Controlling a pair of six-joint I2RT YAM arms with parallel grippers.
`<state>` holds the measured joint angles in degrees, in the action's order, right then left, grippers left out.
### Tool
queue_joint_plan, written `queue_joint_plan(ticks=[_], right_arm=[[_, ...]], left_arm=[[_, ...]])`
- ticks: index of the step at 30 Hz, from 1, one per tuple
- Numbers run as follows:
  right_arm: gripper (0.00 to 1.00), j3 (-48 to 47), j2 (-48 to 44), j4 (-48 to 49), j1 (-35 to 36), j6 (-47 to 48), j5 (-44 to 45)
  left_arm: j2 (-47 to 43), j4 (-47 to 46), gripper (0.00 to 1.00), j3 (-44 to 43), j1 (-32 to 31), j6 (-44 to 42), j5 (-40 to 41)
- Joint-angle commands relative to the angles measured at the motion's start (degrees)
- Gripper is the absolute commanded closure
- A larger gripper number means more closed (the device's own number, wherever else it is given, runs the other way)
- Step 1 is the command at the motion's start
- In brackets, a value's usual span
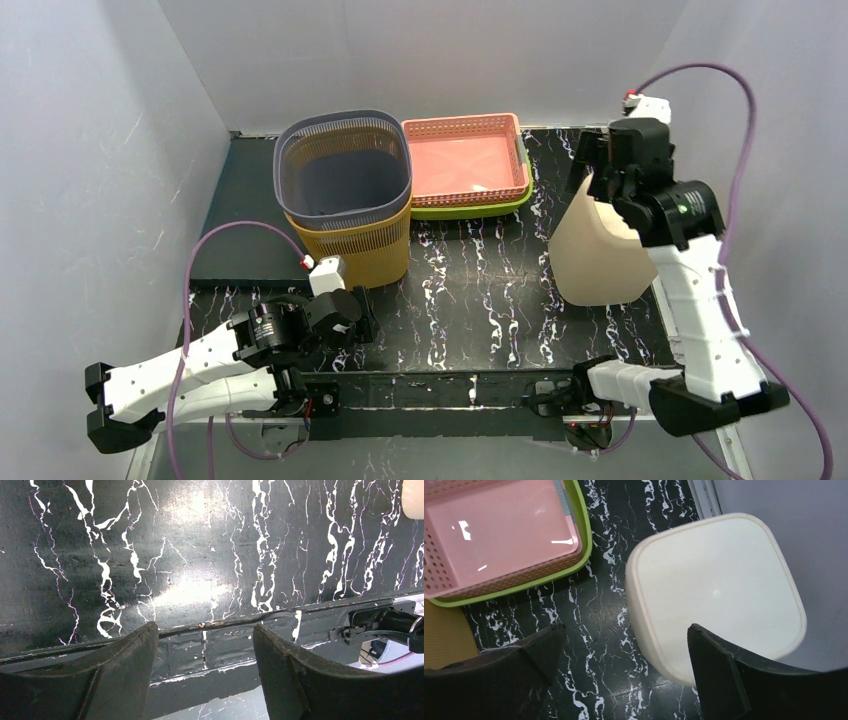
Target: Turn the large container upside down
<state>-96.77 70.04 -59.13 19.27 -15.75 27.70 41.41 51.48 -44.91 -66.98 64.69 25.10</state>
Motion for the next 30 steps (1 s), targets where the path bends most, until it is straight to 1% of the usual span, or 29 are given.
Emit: queue_joint_plan(ticks=[1, 3, 4, 5, 6, 7, 9, 14, 18, 22, 26, 30], right_arm=[[0.01, 4.35, -8.41, -1.37, -0.08, -10.82, 9.63], [0.01, 10.66, -13.46, 0.93, -0.10, -14.00, 13.38], [0.01, 12.71, -15.22, 0.97, -0.11, -15.58, 16.68], [0.01, 13.81, -16.69, 0.72, -0.03, -16.63, 19.86], [0.01, 14.35, -17.36, -1.15, -0.06, -18.91, 25.10], [0.01, 14.94, -18.10, -1.49, -0.05, -20.18, 27.96], [0.01, 15.43, -19.39, -1.76, -0.10, -21.66, 29.35], [0.01, 19.85, -18.98, -0.47, -0.11, -25.00, 26.79], [0.01, 23.72, -18.76, 4.07, -0.08, -26.73, 23.51], [0.01, 25.23, -17.49, 7.86, -0.09, -27.60, 23.08], [0.01, 26.16, -15.73, 8.95, -1.00, -28.71, 22.22], [0.01, 27.72, -15.97, 12.48, -2.98, -26.53, 20.49]], left_arm=[[-0.43, 0.92, 0.32, -1.93, 0.01, -0.96, 0.50], [-0.58, 0.63, 0.32, -2.15, 0.01, -1.38, 0.40], [-0.66, 0.56, 0.32, -2.31, 0.01, -1.64, 0.31], [-0.63, 0.55, 0.32, -2.48, 0.01, -1.93, 0.22], [-0.75, 0.61, 0.32, -2.67, 0.00, -2.26, 0.15], [-0.84, 0.63, 0.32, -2.79, 0.01, -2.50, 0.06], [-1.10, 0.79, 0.32, -2.82, 0.01, -2.58, 0.03], [-1.31, 0.81, 0.30, -2.38, 0.00, -2.39, -0.05], [-1.28, 0.82, 0.29, -2.68, 0.05, -2.40, 0.27], [-1.16, 0.85, 0.28, -3.23, 0.01, -3.05, 0.39], [-0.82, 0.98, 0.27, -3.50, 0.00, -3.31, -0.25], [-0.54, 1.41, 0.27, -3.32, 0.00, -3.39, -0.73]])
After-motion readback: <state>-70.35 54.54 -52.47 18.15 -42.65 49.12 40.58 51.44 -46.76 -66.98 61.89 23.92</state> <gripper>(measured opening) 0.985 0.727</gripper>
